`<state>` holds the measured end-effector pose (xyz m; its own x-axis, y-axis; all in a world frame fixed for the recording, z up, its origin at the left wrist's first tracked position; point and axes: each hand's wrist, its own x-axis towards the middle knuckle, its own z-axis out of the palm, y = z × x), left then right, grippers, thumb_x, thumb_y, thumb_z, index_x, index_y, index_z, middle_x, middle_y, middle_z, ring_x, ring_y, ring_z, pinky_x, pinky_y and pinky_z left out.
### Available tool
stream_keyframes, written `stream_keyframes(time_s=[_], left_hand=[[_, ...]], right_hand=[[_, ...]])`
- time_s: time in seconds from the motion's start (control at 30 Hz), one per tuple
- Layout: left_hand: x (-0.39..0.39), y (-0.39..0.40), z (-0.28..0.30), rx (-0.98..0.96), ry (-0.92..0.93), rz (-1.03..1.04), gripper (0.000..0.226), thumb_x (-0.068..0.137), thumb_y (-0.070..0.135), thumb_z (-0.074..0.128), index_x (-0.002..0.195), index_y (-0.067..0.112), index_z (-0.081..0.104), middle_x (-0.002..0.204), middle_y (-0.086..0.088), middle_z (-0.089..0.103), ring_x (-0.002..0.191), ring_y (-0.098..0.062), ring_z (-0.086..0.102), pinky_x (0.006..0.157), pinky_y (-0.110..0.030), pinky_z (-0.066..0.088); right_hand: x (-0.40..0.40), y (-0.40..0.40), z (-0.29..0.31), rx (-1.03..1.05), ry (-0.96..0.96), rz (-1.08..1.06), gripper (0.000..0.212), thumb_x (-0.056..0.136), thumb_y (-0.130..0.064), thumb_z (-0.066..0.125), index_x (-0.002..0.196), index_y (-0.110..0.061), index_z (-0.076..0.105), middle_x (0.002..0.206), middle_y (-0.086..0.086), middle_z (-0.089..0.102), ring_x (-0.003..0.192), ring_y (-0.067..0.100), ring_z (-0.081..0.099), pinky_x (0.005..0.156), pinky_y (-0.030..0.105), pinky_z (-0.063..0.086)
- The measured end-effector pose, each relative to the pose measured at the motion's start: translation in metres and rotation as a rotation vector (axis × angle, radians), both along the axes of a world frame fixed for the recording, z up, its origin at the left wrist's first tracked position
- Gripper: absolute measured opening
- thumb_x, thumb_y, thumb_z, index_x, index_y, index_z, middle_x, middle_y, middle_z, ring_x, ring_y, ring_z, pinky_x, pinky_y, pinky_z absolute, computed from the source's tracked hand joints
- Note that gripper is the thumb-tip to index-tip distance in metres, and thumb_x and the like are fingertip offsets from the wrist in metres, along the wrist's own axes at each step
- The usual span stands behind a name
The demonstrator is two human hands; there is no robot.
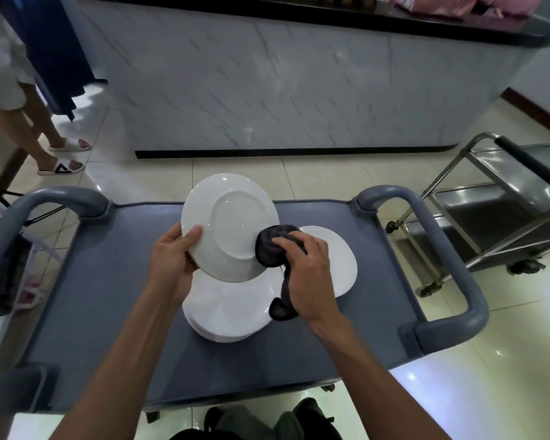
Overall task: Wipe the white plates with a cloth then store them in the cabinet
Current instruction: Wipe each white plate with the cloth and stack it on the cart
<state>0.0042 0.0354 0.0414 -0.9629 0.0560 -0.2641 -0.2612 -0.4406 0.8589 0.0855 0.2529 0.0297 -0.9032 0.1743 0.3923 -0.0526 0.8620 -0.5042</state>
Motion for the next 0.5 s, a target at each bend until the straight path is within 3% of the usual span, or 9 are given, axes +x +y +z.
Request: stream_keyframes(time_s=[0.17, 0.3, 0.4, 0.5], left_hand=[[-0.004, 0.05, 0.014, -0.158, 0.108, -0.072, 0.017, 0.092, 0.009, 0.065, 0.103, 0.018, 0.074, 0.091, 0.0, 0.076, 0.077, -0.018, 0.07, 0.058, -0.031, 0.056], [-0.006, 0.098, 0.018, -0.282, 0.223, -0.117, 0.019, 0.091, 0.011, 0.069, 0.107, 0.019, 0.075, 0.103, -0.006, 0.077, 0.091, -0.025, 0.072, 0.073, -0.041, 0.06], [-0.008, 0.134, 0.016, -0.506, 0.315, -0.123, 0.018, 0.092, 0.015, 0.07, 0.108, 0.019, 0.077, 0.1, -0.003, 0.077, 0.094, -0.03, 0.071, 0.08, -0.046, 0.058], [-0.007, 0.167, 0.01, -0.763, 0.457, -0.143, 0.015, 0.091, 0.014, 0.07, 0.099, 0.024, 0.077, 0.086, 0.006, 0.074, 0.079, -0.02, 0.068, 0.071, -0.035, 0.055]], right_hand=[[0.003, 0.056, 0.001, 0.046, 0.02, -0.054, 0.06, 0.077, 0.014, 0.069, 0.127, -0.02, 0.067, 0.131, 0.005, 0.056, 0.123, 0.032, 0.046, 0.096, 0.049, 0.049], [0.017, 0.1, -0.005, 0.145, 0.013, -0.065, 0.061, 0.074, 0.015, 0.073, 0.125, -0.018, 0.068, 0.129, 0.009, 0.058, 0.118, 0.037, 0.049, 0.094, 0.05, 0.051], [0.03, 0.129, -0.01, 0.175, -0.012, -0.069, 0.056, 0.076, 0.013, 0.071, 0.124, -0.015, 0.069, 0.127, 0.012, 0.061, 0.116, 0.04, 0.051, 0.093, 0.051, 0.051], [0.04, 0.153, -0.013, 0.185, -0.093, -0.073, 0.055, 0.078, 0.011, 0.07, 0.126, -0.016, 0.068, 0.13, 0.013, 0.06, 0.12, 0.041, 0.05, 0.093, 0.054, 0.05]])
